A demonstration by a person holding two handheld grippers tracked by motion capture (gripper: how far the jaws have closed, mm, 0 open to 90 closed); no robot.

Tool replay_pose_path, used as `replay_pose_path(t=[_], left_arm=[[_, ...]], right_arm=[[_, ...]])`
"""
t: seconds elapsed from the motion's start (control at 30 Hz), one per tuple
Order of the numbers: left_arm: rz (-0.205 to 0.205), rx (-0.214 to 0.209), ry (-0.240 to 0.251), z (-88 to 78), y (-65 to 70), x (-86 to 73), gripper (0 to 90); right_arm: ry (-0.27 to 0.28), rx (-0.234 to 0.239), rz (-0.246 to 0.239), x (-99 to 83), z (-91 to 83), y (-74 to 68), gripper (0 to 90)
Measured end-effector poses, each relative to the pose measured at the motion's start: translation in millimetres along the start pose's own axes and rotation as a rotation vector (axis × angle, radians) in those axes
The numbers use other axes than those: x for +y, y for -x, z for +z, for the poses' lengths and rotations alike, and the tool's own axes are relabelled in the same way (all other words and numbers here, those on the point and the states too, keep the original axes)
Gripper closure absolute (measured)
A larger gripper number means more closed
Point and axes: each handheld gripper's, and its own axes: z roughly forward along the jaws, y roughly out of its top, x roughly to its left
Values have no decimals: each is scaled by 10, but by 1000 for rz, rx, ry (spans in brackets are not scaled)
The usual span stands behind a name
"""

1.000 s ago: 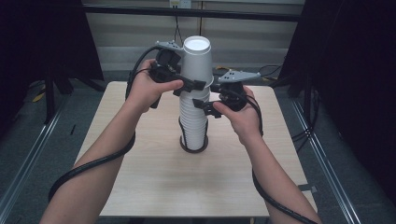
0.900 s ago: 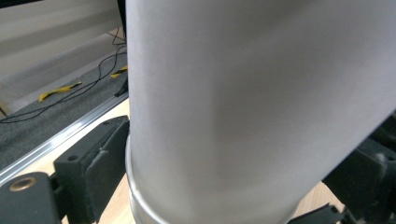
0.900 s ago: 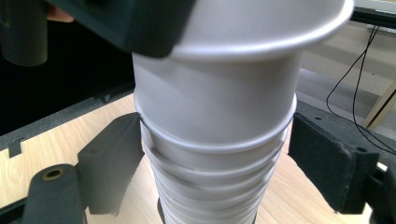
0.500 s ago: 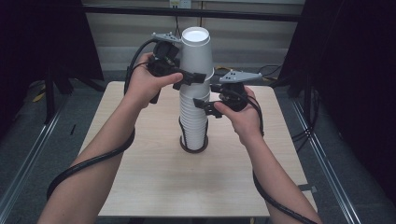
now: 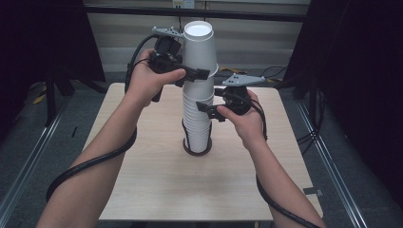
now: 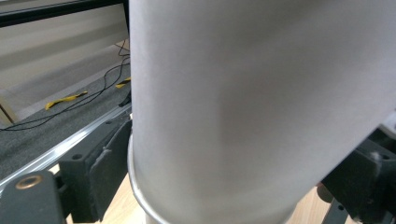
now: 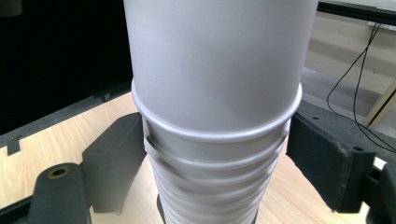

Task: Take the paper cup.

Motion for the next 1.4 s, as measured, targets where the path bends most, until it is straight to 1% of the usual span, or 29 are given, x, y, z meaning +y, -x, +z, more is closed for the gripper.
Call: replay_pose_path(t=[0.1,0.13,0.17,0.3,0.4,0.43,0.63,0.7,0.83,0.97,1.17,1.23,1.4], left_arm=[[-1,4,0,-1,10,13,110],[5,3,2,-3,12,18,110],[-5,5,6,-7,18,28,111],[-3,4,0,-18,13,44,112],[-4,3,6,-35,15,67,112],[2,6,4,-43,17,82,112],[4,8,11,-74,20,127,111],[13,9,5,-83,20,135,112],[1,7,10,-96,19,145,112],[10,11,6,-109,28,169,114],[8,16,10,-133,38,203,114],[17,18,5,-146,46,213,113],[15,14,16,-188,58,228,114]], right_arm=[[0,0,1,-7,7,3,190],[0,1,1,-9,7,3,190],[3,2,0,-13,6,2,190],[1,3,0,-20,2,0,189],[-4,5,-5,-29,1,3,189],[-3,5,-4,-33,-1,4,189],[-5,4,-3,-44,-5,10,189],[-1,4,3,-67,-2,16,189],[-10,10,5,-115,14,19,189],[-12,11,8,-139,18,26,189],[-13,9,7,-144,11,27,189],[-12,11,7,-153,7,27,189],[-19,8,7,-172,4,33,188]])
